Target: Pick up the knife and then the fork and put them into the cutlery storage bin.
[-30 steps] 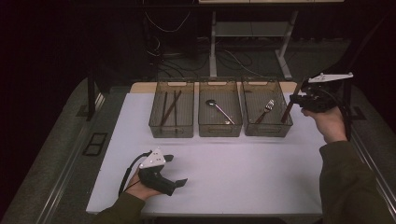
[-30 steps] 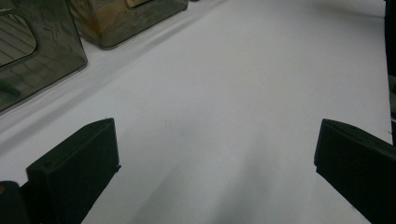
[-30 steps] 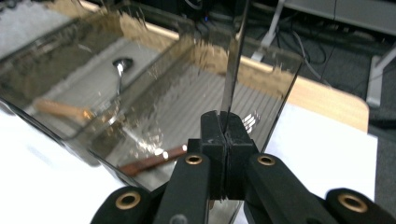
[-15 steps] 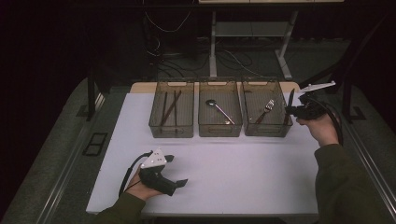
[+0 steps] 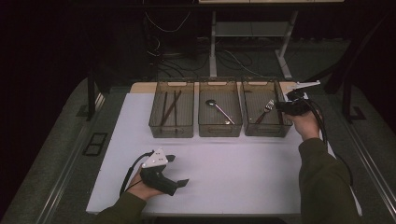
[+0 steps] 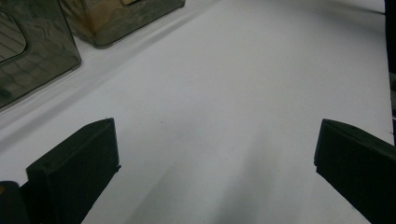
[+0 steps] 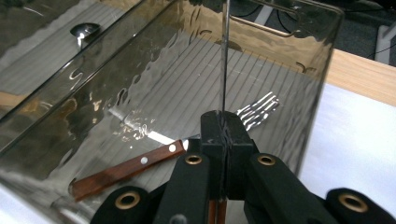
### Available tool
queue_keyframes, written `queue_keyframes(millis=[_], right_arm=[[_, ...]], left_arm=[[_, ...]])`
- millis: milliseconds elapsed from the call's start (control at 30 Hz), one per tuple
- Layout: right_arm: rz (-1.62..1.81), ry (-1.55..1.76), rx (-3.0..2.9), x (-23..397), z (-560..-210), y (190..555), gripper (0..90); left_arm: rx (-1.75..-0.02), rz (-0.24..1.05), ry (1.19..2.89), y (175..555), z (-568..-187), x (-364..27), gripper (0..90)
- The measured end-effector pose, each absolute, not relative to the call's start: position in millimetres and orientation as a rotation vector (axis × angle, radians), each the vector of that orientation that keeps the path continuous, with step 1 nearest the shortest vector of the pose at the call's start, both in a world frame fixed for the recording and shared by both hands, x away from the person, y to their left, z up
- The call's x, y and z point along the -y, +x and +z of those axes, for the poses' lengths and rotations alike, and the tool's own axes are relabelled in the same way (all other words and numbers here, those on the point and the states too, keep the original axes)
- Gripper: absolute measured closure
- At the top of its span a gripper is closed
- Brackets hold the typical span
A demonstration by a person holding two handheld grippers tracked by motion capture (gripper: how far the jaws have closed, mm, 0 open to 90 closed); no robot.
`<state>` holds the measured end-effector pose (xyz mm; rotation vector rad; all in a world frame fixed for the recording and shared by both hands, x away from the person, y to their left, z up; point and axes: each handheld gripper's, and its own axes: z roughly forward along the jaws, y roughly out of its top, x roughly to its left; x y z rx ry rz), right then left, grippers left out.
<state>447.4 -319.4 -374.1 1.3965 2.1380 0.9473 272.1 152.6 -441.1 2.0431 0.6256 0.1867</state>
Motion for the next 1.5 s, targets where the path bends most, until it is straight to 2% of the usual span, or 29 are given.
queue_keyframes(millis=[367, 500, 867, 967, 1100, 1500], right_arm=[[0.880, 1.400, -2.210, 299, -391, 468, 86.1], [0.838, 1.408, -2.228, 293, -396, 471, 71.5], [0.978, 1.455, -2.186, 302, -389, 465, 50.7], [1.024, 1.448, -2.170, 303, -387, 461, 39.7], [1.093, 1.425, -2.177, 303, -384, 454, 29.9], [1.175, 1.356, -2.158, 308, -379, 423, 16.0]], left_arm=[[-0.629, 0.186, 2.041, 272, -441, -152, 0.0], [-0.627, 0.186, 2.042, 272, -441, -153, 0.0], [-0.625, 0.187, 2.049, 273, -443, -152, 0.0], [-0.630, 0.183, 2.040, 274, -443, -151, 0.0], [-0.636, 0.178, 2.041, 275, -445, -151, 0.0], [-0.639, 0.182, 2.046, 279, -446, -151, 0.0]])
